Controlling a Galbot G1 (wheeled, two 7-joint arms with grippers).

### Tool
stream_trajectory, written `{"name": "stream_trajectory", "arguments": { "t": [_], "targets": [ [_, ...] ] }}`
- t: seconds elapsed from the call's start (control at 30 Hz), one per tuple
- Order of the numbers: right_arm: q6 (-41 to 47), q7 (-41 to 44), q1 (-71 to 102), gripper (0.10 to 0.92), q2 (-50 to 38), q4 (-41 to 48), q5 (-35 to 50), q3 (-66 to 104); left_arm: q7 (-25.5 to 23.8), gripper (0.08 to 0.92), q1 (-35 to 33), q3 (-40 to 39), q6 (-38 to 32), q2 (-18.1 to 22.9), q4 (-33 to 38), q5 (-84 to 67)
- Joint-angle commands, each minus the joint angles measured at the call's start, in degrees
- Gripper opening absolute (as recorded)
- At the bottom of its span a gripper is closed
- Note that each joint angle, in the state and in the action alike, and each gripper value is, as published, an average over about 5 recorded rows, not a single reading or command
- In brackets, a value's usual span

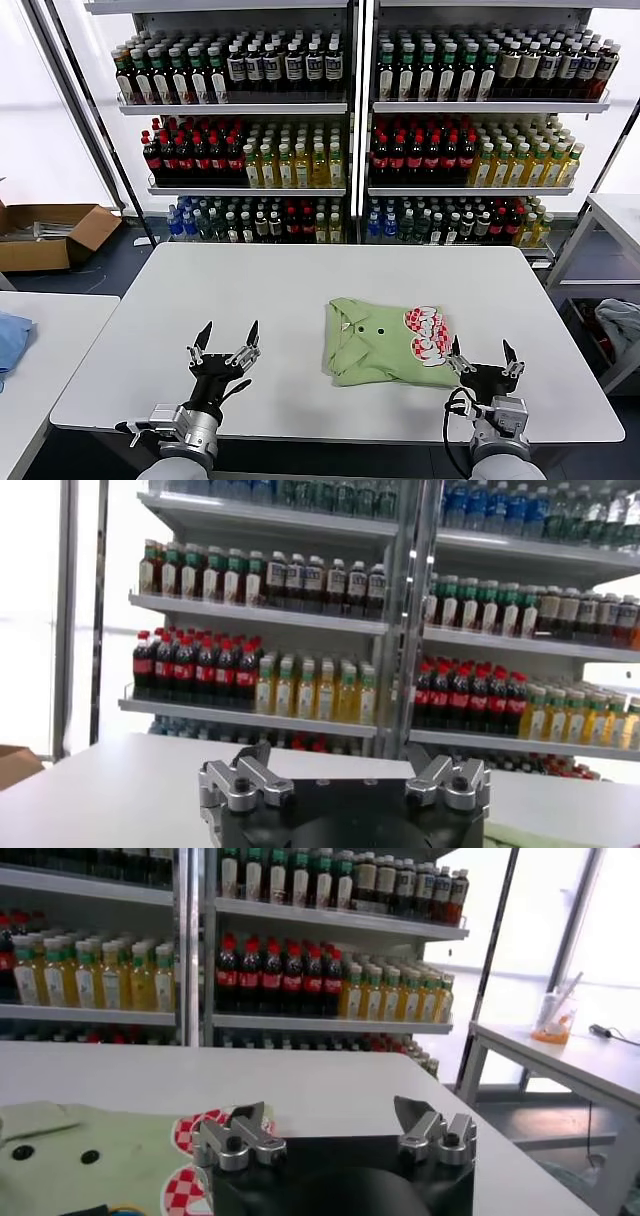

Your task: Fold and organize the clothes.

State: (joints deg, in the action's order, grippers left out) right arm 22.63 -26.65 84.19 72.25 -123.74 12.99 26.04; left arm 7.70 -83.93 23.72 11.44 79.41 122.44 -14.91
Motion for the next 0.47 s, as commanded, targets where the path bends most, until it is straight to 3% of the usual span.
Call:
{"name": "stream_trajectory", "arguments": {
  "t": [0.03, 0.47],
  "targets": [
    [0.2, -0.2, 0.2, 0.823, -0.4, -0.1, -0.1, 1.3, -0.1, 0.823, -0.1, 0.1, 0.4, 0.1, -0.2, 0.0],
    [0.3, 0.0, 0.9, 0.823, -1.2, -0.4, 0.1, 2.9, -0.3, 0.823, 0.1, -0.4, 0.6, 0.4, -0.6, 0.5]
  ]
}}
